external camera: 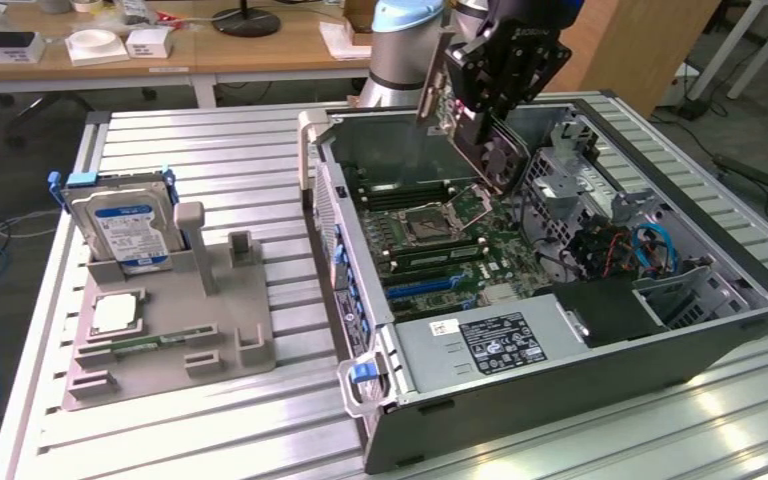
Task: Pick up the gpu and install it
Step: 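Insert the gpu into the slot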
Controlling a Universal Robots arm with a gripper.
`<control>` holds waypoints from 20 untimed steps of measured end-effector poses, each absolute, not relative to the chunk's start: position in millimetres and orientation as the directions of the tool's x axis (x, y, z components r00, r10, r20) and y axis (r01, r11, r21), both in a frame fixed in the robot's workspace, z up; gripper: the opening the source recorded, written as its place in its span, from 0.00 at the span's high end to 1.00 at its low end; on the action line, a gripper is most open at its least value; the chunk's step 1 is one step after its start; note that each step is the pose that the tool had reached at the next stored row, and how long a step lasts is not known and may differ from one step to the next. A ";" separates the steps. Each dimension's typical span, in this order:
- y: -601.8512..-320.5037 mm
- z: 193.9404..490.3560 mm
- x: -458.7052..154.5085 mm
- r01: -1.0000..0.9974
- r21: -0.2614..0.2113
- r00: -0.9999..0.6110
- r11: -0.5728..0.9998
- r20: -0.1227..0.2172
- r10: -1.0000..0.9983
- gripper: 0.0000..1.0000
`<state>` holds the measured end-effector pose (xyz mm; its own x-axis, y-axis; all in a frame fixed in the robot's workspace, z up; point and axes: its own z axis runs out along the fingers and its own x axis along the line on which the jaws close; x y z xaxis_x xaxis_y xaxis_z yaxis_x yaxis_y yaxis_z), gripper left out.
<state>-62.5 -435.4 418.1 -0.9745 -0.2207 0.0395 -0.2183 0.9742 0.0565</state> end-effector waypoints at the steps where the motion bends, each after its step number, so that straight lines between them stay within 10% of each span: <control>1: -435.4 418.1 -62.5 -0.221 0.056 -0.974 0.974 0.040 -0.224 0.73; 20: -435.4 418.1 -62.5 -0.284 0.056 -0.957 0.957 0.040 -0.286 0.73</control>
